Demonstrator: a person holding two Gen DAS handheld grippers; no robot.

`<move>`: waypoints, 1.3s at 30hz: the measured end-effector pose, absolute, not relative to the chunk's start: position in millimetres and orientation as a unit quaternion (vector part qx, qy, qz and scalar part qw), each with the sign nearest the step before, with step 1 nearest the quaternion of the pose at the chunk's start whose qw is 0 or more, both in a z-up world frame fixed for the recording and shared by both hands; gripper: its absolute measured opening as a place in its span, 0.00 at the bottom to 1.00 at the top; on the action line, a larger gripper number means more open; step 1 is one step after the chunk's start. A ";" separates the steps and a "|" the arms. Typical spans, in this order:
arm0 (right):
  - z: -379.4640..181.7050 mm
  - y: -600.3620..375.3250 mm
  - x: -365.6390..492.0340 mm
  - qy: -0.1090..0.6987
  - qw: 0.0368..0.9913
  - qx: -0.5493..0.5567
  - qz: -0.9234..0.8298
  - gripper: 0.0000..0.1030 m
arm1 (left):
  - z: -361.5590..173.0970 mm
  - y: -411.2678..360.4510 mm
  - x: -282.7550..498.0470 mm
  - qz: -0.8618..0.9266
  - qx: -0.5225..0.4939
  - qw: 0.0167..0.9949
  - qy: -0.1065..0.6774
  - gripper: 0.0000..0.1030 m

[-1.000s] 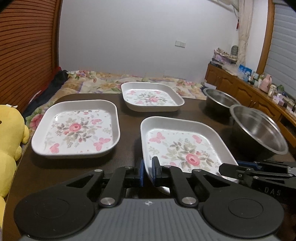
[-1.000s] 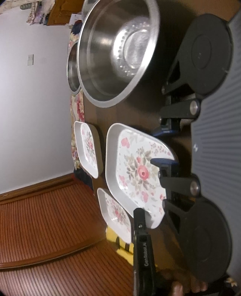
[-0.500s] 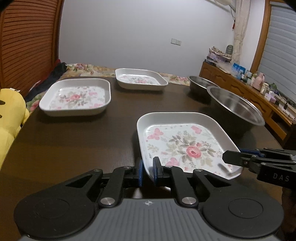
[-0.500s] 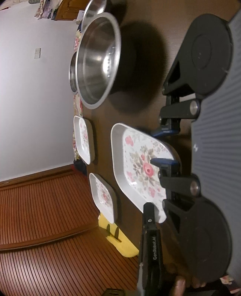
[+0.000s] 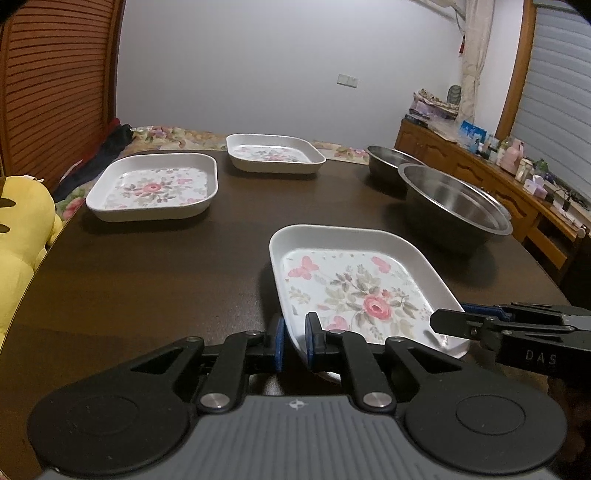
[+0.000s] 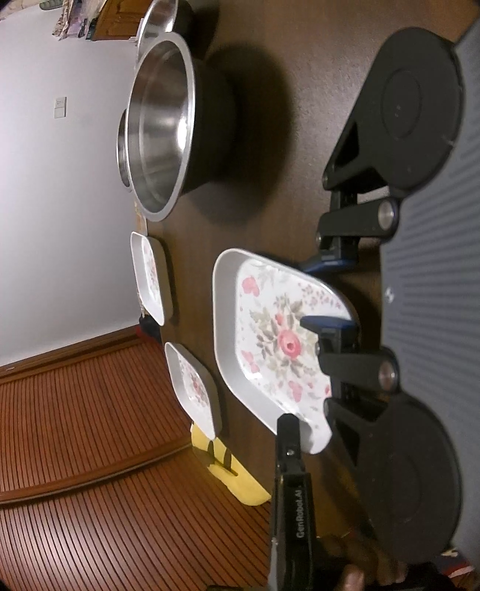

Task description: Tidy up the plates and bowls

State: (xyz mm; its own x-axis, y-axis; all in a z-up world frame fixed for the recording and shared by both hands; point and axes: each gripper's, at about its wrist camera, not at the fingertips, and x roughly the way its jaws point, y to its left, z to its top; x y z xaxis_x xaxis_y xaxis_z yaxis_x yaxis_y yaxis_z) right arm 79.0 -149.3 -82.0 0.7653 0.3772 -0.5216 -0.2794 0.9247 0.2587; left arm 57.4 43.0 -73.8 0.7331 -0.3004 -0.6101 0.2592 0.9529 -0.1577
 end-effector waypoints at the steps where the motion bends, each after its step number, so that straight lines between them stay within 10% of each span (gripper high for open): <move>1: -82.4 -149.3 78.7 0.293 0.936 0.083 0.176 0.26 | -74.3 43.3 57.6 -0.150 -0.030 0.930 0.334 0.12; 16: -82.7 -148.3 73.6 0.289 0.937 0.085 0.175 0.27 | -77.5 45.4 59.7 -0.144 -0.038 0.930 0.337 0.12; 39: -31.6 -159.4 93.5 0.243 0.952 0.060 0.176 0.40 | -45.5 73.4 74.5 -0.113 -0.032 0.948 0.296 0.44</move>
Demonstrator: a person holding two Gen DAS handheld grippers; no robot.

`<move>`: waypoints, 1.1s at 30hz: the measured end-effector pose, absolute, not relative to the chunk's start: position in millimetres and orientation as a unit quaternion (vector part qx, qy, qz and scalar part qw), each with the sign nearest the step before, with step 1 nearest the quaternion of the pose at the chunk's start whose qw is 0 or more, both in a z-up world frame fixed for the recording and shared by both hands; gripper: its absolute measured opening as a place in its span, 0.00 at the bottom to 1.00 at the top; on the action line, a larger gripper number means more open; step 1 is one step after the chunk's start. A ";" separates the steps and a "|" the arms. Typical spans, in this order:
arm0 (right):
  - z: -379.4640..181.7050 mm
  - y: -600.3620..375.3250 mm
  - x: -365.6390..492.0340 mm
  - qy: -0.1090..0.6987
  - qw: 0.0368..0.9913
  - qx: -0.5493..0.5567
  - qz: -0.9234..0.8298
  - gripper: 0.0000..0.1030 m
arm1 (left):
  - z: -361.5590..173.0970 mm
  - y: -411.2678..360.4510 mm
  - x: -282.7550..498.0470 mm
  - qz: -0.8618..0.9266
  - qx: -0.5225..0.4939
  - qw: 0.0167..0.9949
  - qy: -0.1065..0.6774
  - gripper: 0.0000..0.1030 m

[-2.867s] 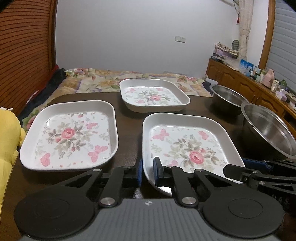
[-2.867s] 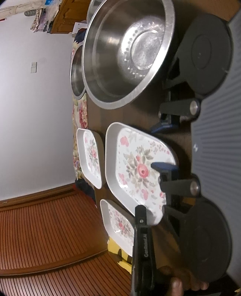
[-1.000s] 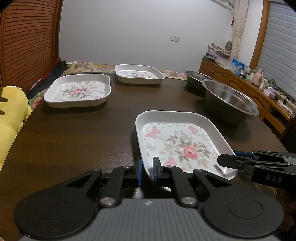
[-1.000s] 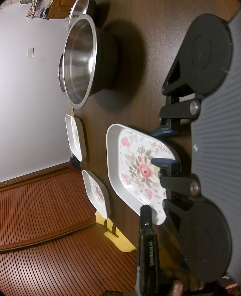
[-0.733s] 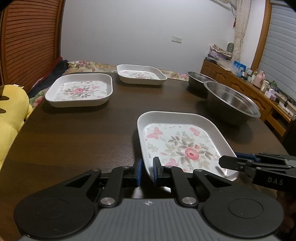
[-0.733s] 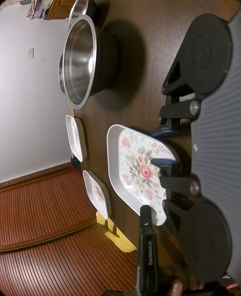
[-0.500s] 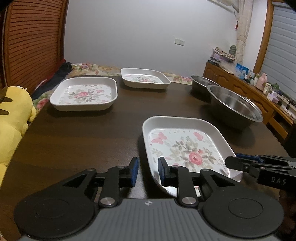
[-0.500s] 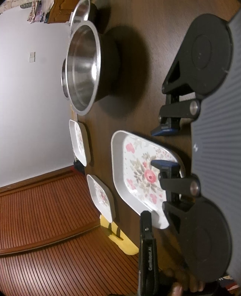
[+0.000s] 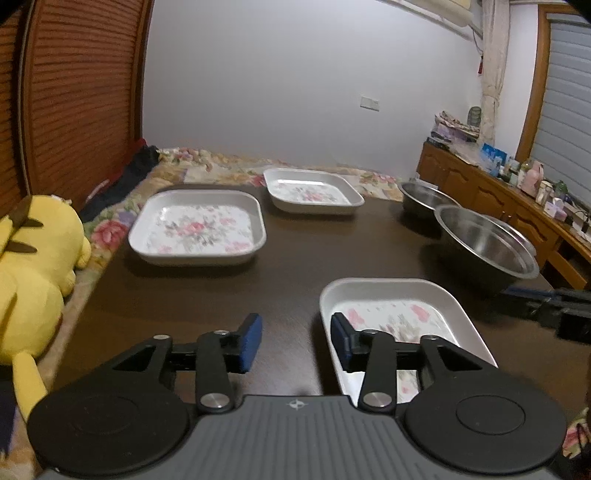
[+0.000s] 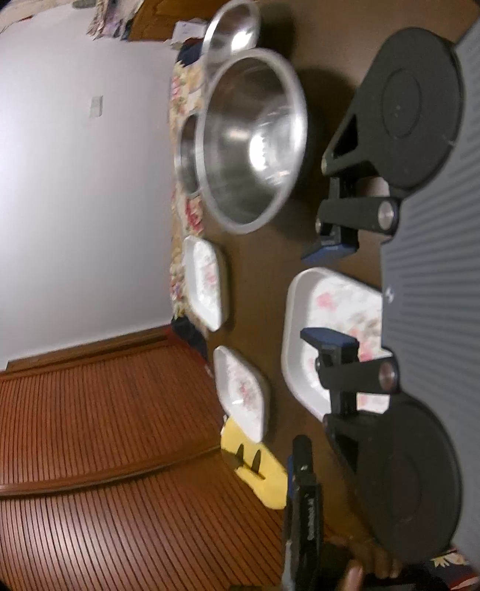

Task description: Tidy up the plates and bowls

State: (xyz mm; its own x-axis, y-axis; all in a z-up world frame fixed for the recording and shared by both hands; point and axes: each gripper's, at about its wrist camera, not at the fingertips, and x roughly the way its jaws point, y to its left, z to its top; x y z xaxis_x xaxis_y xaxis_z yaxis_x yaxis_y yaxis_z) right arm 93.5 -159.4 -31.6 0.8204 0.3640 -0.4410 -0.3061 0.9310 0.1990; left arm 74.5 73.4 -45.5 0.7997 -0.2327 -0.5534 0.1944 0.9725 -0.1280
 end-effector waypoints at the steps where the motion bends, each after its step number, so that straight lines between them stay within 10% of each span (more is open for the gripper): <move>1: -25.0 -156.4 96.5 0.239 0.952 0.057 0.183 0.43 | -42.2 76.0 76.4 -0.112 -0.030 0.950 0.291 0.46; 33: -31.0 -14.6 281.0 0.369 0.894 0.002 0.253 0.47 | -55.6 198.2 219.9 -0.084 -0.023 0.949 0.304 0.53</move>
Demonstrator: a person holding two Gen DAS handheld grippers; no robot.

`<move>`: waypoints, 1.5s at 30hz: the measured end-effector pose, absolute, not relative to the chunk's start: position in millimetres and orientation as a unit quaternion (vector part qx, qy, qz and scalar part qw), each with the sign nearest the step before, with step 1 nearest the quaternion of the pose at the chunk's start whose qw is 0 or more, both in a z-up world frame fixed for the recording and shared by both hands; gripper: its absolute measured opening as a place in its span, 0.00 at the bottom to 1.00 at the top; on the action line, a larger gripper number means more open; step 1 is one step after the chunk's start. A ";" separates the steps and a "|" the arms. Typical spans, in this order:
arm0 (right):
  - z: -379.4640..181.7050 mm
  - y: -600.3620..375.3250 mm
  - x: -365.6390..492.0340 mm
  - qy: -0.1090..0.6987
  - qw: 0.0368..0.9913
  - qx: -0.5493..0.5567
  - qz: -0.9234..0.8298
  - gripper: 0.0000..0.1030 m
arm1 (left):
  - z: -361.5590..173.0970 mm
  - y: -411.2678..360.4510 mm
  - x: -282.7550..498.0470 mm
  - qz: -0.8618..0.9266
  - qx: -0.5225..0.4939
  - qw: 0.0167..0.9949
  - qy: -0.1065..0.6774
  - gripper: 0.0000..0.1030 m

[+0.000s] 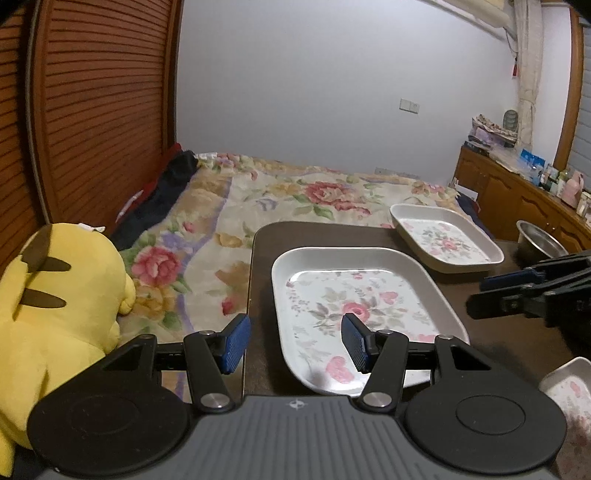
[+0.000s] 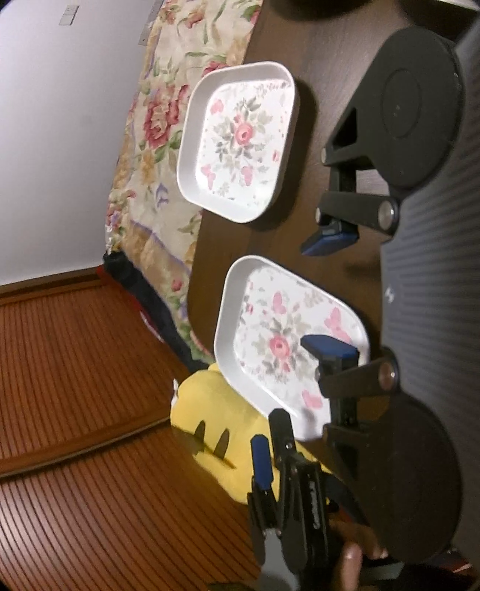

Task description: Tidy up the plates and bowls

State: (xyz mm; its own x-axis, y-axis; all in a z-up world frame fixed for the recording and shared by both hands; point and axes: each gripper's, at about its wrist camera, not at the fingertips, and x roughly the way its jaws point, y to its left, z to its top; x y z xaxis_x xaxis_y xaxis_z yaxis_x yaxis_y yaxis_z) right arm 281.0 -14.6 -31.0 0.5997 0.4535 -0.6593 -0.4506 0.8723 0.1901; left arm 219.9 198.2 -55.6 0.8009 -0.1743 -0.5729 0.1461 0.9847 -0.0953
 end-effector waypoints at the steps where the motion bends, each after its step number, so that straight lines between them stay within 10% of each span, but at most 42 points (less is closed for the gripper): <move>1: -34.0 -13.1 284.3 0.372 0.894 0.003 0.251 0.47 | -57.6 199.0 222.4 -0.087 -0.023 0.949 0.303 0.49; 24: -51.7 1.2 302.5 0.403 0.879 -0.006 0.255 0.19 | -71.1 207.3 239.1 -0.096 -0.040 0.945 0.311 0.09; 45: -37.9 -14.8 290.1 0.401 0.878 0.001 0.261 0.13 | -48.1 195.6 218.5 -0.098 -0.041 0.947 0.303 0.09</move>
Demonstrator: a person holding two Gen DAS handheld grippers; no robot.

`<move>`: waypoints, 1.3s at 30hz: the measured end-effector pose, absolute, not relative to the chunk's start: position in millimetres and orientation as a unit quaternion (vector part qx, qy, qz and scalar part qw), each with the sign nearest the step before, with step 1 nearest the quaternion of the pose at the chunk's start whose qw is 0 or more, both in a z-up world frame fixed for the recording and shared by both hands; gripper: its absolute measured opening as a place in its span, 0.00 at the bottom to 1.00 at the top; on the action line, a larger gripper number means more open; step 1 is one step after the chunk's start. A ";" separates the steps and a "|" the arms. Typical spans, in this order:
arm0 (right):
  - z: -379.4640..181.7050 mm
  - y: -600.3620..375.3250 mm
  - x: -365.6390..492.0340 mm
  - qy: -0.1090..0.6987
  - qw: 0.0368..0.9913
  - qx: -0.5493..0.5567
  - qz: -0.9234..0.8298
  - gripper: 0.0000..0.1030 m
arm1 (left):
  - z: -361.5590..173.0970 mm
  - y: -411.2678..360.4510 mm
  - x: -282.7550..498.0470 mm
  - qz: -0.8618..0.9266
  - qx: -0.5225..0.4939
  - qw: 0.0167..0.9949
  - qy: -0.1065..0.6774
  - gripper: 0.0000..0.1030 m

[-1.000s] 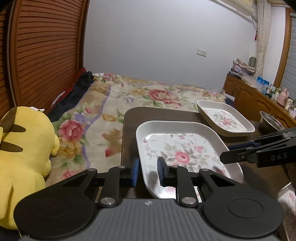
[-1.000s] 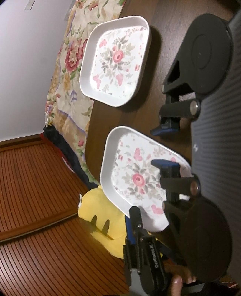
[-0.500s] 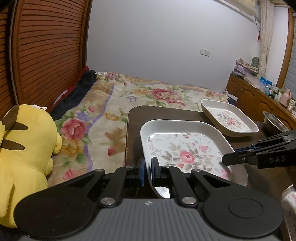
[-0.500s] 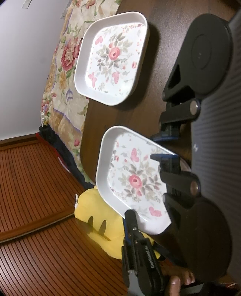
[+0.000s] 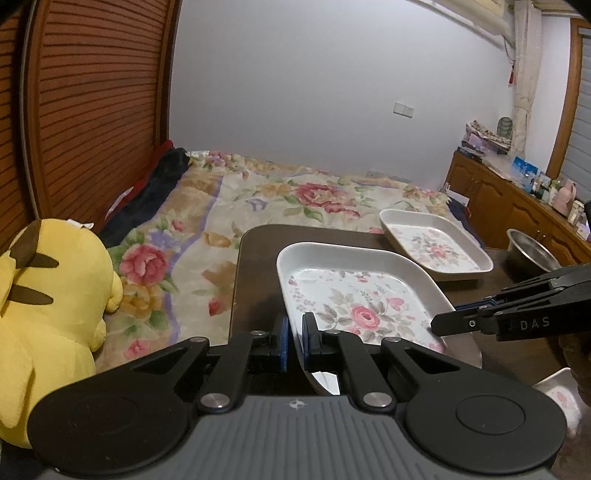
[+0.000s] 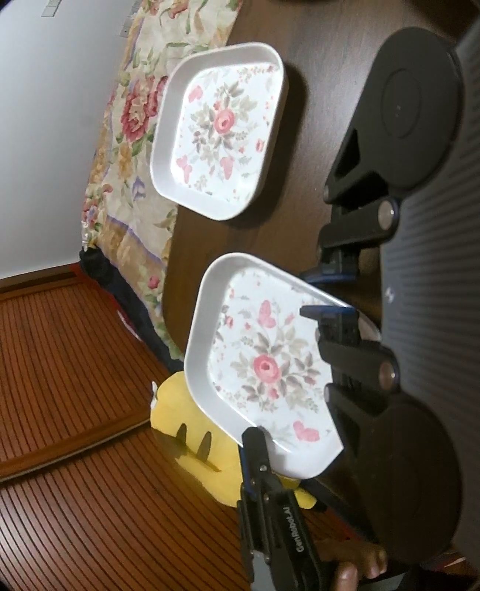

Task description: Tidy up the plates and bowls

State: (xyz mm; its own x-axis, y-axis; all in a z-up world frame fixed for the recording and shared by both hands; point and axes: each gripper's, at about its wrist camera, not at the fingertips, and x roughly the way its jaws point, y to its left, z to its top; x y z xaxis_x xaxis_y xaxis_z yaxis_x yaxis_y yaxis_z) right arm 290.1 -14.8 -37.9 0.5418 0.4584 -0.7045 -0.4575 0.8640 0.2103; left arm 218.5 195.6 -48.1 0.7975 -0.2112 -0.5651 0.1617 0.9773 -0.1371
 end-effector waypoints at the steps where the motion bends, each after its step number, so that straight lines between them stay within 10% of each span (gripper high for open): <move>1: -34.2 -17.0 286.8 0.398 0.880 0.000 0.260 0.13 | -45.5 193.7 216.2 -0.099 -0.040 0.948 0.301 0.09; 39: 0.4 -132.2 182.8 0.356 0.903 0.005 0.238 0.13 | -3.0 89.9 129.2 -0.183 0.006 0.945 0.271 0.09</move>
State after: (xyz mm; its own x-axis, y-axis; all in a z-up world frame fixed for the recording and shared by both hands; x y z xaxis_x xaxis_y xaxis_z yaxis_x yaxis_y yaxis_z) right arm 182.8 -132.2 0.4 0.6323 0.4347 -0.6413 -0.4271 0.8862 0.1796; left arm 129.2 89.9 -3.0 0.7854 -0.3434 -0.5150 0.3499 0.9326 -0.0883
